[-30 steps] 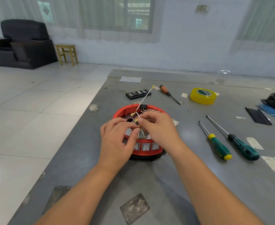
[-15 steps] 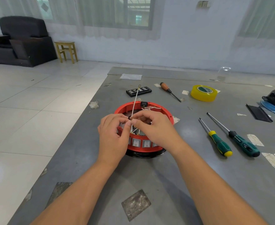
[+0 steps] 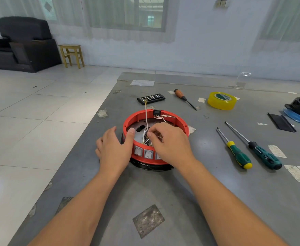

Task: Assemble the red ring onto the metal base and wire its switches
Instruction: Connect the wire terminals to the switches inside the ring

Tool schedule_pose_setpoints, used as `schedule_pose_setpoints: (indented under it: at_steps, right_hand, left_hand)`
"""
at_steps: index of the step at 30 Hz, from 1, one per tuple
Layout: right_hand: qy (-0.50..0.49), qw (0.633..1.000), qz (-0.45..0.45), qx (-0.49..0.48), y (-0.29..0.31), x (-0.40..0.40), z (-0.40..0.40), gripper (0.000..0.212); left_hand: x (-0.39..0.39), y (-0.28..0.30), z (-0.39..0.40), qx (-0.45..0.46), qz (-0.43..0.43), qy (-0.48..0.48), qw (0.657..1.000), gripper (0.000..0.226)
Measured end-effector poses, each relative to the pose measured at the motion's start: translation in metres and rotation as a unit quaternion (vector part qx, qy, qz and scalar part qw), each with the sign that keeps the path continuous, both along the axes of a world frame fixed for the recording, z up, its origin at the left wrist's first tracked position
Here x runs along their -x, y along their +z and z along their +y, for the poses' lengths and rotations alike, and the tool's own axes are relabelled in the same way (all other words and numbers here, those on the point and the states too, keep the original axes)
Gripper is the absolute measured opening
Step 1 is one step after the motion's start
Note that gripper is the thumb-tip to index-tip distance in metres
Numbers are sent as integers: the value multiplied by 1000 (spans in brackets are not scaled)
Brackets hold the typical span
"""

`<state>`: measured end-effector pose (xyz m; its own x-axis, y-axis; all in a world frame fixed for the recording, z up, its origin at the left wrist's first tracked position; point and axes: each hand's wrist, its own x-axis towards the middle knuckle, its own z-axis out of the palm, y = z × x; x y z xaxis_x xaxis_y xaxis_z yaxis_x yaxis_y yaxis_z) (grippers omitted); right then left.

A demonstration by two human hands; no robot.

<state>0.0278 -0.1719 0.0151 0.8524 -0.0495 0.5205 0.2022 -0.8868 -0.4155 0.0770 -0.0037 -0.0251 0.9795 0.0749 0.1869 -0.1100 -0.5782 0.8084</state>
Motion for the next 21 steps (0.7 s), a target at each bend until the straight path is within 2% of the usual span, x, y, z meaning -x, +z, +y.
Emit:
schedule_pose_setpoints:
  at_steps: [3, 6, 10, 13, 18, 21]
  right_hand:
    - [-2, 999, -35, 30, -5, 1, 1, 12]
    - [13, 997, -73, 29, -7, 2, 1, 11]
    - [17, 992, -117, 35, -7, 2, 0, 11]
    - [22, 986, -158, 48, -7, 0, -4, 9]
    - [11, 978, -186, 92, -13, -1, -10, 15]
    - [12, 976, -195, 100, -15, -2, -14, 15]
  left_hand:
    - [0, 0, -6, -24, 88, -28, 995, 48]
    - [-2, 3, -6, 56, 137, -39, 988, 46]
    - [-2, 3, -3, 184, 106, -55, 976, 50]
    - [0, 7, -5, 271, 57, -82, 957, 62]
    - [0, 9, -5, 338, 30, -140, 930, 73]
    - [0, 7, -5, 396, 33, -175, 901, 74]
